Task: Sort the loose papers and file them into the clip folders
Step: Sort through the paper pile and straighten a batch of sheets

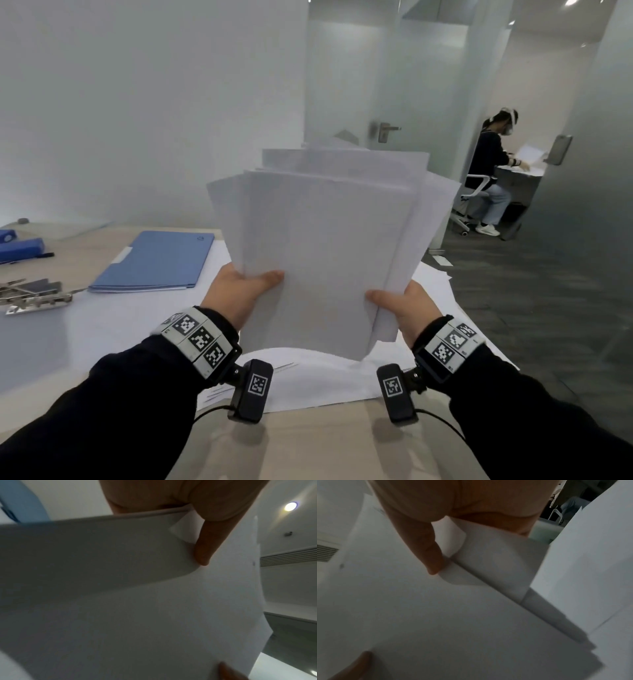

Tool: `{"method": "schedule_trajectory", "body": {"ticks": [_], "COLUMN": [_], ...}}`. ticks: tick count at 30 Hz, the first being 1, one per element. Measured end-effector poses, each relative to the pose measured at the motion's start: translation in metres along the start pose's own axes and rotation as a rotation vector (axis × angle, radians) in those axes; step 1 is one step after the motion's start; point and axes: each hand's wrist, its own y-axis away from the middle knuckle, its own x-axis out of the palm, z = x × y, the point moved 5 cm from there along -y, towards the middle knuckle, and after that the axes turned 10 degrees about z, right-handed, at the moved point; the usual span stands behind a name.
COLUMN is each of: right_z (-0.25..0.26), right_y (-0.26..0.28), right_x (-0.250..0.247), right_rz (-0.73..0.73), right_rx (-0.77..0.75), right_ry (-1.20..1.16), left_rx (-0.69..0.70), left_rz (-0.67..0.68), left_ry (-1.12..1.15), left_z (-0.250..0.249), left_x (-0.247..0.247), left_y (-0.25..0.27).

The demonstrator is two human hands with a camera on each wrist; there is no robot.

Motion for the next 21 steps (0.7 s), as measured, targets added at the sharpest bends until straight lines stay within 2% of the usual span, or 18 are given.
{"method": "schedule_trajectory", "body": {"ticks": [6, 13, 21], "right_z": [0.005, 0.014, -0.003], "right_y": [0.005, 0.002, 0.005], "right_x": [0.013, 0.015, 0.032], "right_rz": [-0.004, -0.065, -0.063], "right_rx": [-0.102, -0.164, -0.146], "right_ry": [-0.007, -0.004, -0.010], "left_rx": [0.015, 0.137, 0.082], "left_rz": [-0.013, -0.168, -0.109], "left_ry": [-0.013, -0.057, 0.015], "left_z": [0.012, -0.002, 0.019], "left_x": [-0.001, -0.012, 0.003], "left_y": [0.013, 0.009, 0.011]}}
